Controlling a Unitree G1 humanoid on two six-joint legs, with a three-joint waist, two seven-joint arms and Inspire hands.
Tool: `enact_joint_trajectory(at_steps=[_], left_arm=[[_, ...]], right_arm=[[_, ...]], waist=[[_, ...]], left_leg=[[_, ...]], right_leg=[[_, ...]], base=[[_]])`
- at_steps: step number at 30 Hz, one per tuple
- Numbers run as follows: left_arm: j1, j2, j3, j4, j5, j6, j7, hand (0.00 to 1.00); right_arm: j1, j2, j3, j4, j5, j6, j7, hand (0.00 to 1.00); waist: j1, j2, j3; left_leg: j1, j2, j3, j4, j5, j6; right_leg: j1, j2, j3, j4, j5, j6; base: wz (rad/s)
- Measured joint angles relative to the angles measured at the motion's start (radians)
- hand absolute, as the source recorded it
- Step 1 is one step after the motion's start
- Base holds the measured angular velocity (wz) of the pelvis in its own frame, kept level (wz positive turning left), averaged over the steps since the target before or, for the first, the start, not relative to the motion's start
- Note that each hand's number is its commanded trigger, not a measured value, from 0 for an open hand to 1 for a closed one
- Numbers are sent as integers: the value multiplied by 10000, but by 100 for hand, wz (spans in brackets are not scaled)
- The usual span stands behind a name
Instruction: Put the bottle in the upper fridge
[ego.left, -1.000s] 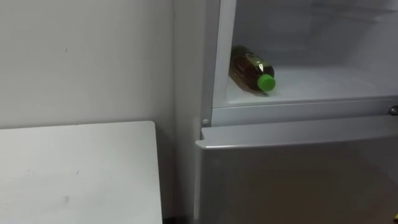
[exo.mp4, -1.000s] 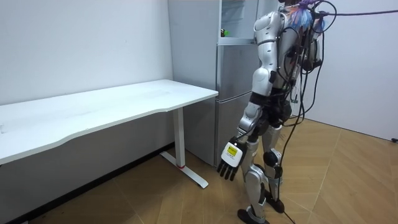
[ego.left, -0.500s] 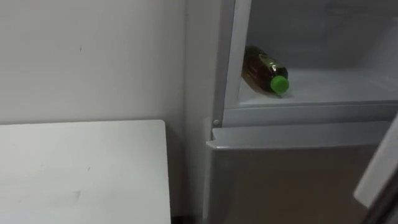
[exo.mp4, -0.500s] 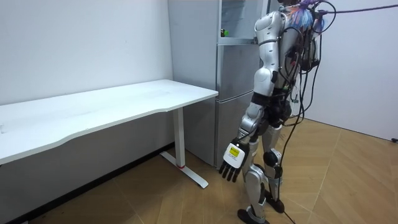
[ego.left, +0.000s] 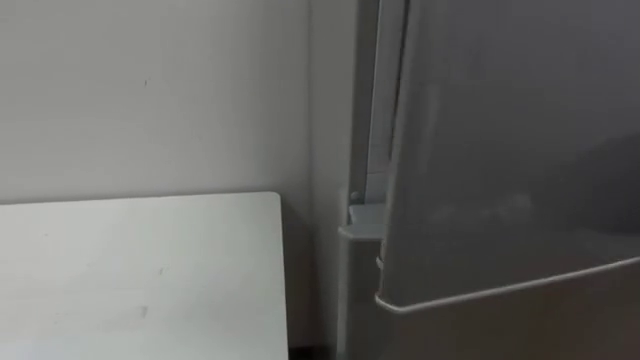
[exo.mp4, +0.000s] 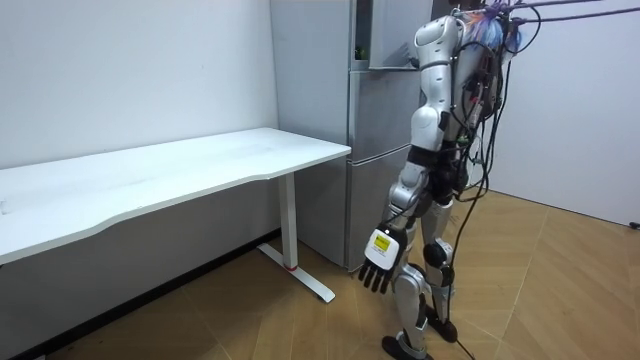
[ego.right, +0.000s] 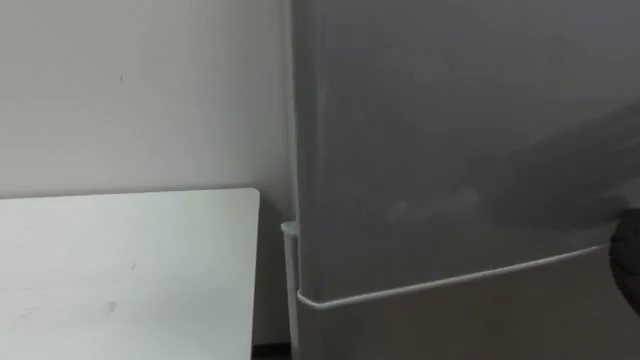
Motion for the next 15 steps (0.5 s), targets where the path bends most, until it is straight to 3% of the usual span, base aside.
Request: enact_joint_trajectory(at_steps=[5, 15], left_arm=[[-160, -4, -3, -25, 1, 3, 6, 0], [-159, -3, -154, -101, 3, 41, 8, 0]], right_arm=[[-262, 12, 548, 89, 5, 5, 600, 0], [-353, 6, 750, 430, -335, -18, 800, 0]], waist=[[209, -43, 62], [336, -49, 44]], left_leg=[[18, 10, -10, 76, 0, 0], [3, 29, -182, 178, 0, -2]], right_leg=[[116, -7, -70, -63, 10, 1], [333, 14, -305, -302, 56, -28]], base=[[4], [6]])
